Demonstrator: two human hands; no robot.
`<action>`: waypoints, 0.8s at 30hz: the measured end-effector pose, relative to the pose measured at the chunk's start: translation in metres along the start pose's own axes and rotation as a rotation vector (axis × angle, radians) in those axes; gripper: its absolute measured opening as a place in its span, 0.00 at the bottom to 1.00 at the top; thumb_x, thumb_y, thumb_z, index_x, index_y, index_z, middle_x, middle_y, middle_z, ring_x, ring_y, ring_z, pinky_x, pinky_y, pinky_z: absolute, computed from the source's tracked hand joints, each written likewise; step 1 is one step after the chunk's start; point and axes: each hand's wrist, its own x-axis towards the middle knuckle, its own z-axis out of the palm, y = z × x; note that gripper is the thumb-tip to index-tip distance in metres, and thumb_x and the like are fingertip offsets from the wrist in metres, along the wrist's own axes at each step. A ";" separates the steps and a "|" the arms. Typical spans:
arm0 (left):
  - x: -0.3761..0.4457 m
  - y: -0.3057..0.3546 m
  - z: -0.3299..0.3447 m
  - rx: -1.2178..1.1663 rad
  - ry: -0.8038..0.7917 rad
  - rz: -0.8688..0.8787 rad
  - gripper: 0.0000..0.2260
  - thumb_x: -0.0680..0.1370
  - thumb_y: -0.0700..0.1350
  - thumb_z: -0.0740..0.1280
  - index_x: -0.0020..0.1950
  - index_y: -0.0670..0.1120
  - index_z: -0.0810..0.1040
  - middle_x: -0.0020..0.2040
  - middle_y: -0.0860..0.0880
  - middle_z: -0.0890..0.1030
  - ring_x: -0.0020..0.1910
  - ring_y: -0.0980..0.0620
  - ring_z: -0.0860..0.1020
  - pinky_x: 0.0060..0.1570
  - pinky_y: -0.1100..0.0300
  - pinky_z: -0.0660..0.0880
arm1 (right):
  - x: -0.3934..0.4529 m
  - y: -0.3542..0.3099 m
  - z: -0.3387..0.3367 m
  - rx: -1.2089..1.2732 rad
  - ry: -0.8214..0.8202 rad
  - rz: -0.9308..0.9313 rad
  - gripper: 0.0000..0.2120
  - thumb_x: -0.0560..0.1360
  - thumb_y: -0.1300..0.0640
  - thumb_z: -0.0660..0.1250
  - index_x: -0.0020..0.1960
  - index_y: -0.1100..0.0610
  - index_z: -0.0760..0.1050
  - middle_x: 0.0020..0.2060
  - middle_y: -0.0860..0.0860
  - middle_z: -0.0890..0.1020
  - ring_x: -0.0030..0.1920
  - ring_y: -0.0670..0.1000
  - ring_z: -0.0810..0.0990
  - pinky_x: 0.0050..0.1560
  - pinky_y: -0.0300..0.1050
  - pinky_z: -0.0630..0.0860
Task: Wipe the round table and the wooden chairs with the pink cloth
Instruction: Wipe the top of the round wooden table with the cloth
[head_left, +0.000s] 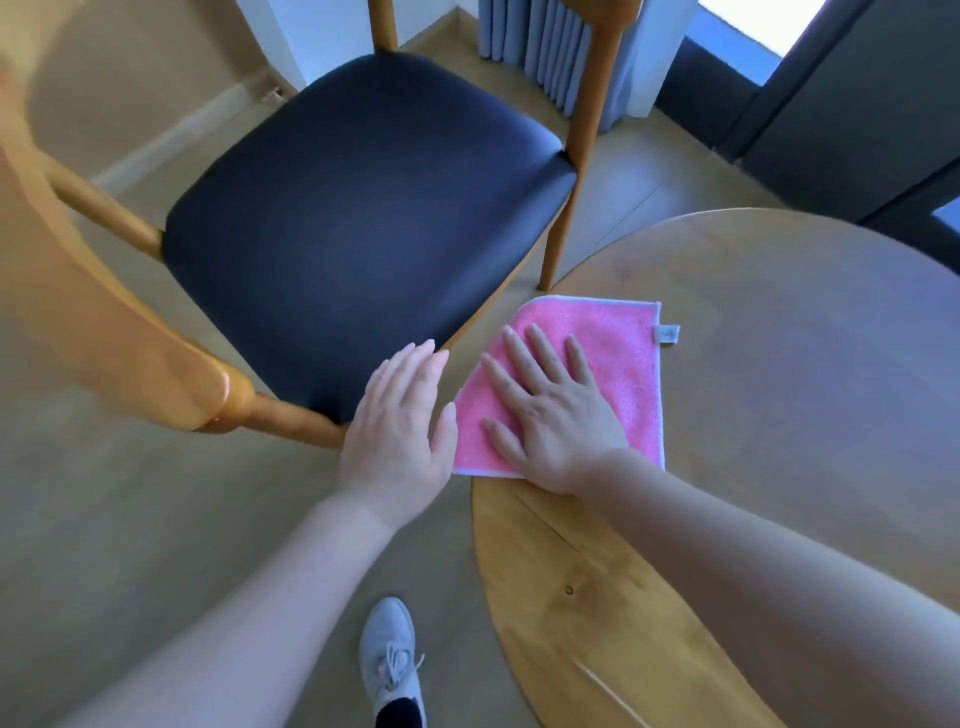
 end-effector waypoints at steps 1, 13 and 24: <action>-0.002 0.001 0.000 -0.001 -0.001 -0.002 0.22 0.78 0.43 0.59 0.70 0.36 0.69 0.71 0.40 0.69 0.72 0.42 0.65 0.69 0.42 0.63 | -0.008 -0.007 0.001 -0.003 -0.009 -0.033 0.31 0.78 0.37 0.45 0.76 0.52 0.57 0.77 0.54 0.53 0.77 0.56 0.46 0.74 0.62 0.42; -0.044 -0.024 0.004 0.024 -0.051 -0.036 0.21 0.79 0.45 0.55 0.69 0.36 0.69 0.69 0.39 0.70 0.71 0.41 0.66 0.68 0.41 0.64 | -0.035 -0.022 0.004 -0.005 -0.049 -0.446 0.23 0.78 0.40 0.52 0.62 0.52 0.74 0.64 0.53 0.74 0.74 0.58 0.60 0.74 0.63 0.48; -0.004 -0.026 0.008 0.022 -0.037 -0.037 0.23 0.79 0.47 0.53 0.71 0.37 0.68 0.71 0.42 0.69 0.72 0.44 0.64 0.69 0.43 0.63 | 0.035 0.020 -0.010 -0.023 0.071 -0.261 0.20 0.78 0.40 0.51 0.47 0.52 0.75 0.45 0.48 0.76 0.56 0.54 0.72 0.73 0.59 0.52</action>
